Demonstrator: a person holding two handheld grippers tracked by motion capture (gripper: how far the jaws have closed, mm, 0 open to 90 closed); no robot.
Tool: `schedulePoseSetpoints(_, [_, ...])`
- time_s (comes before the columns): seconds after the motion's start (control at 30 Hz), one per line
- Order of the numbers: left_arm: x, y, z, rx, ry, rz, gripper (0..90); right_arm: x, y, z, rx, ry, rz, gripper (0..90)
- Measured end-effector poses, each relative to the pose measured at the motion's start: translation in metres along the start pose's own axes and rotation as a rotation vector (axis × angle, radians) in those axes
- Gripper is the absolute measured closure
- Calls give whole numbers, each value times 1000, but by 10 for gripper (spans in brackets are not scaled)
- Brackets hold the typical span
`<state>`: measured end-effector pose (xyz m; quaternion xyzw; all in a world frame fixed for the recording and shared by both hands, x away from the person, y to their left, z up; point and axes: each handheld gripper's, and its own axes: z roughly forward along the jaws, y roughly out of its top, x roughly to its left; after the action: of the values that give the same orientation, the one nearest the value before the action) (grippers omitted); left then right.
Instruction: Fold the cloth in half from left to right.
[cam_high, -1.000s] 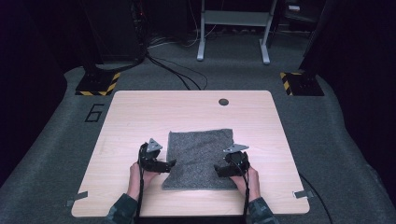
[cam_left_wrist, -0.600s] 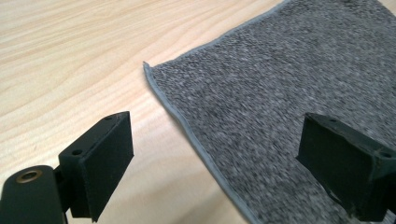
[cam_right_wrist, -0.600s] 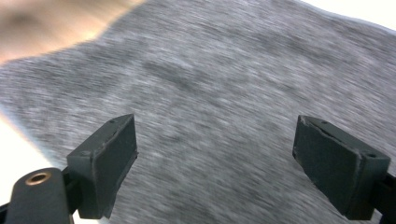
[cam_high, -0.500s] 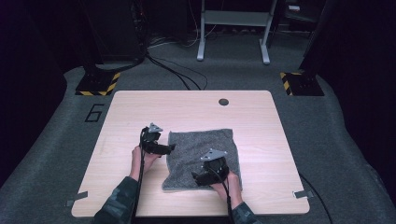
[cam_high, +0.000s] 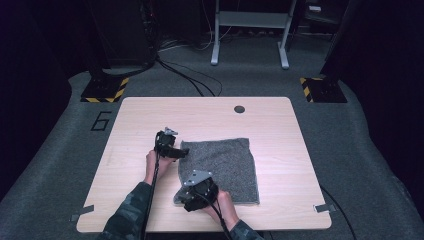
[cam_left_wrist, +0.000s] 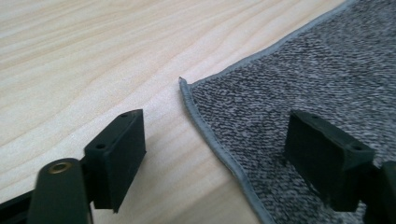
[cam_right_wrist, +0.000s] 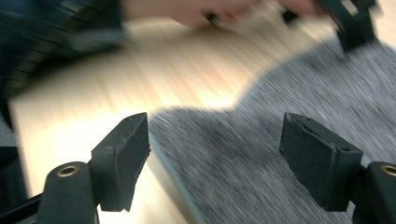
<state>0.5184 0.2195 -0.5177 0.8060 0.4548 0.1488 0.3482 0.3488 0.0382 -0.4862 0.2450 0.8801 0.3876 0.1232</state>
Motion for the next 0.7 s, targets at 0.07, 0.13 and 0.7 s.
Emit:
schedulePoseSetpoints(0.07, [0,1,2,-7,13,7,241,7,4,3,-16,20,-27,240])
schedulePoseSetpoints(0.13, [-1,2,2,2,40,39,291,12,7,9,-10,43,-60,247])
schedulePoseSetpoints(0.7, [5,15,12,-14,19,106,698,13,10,28,30,16,-76,379])
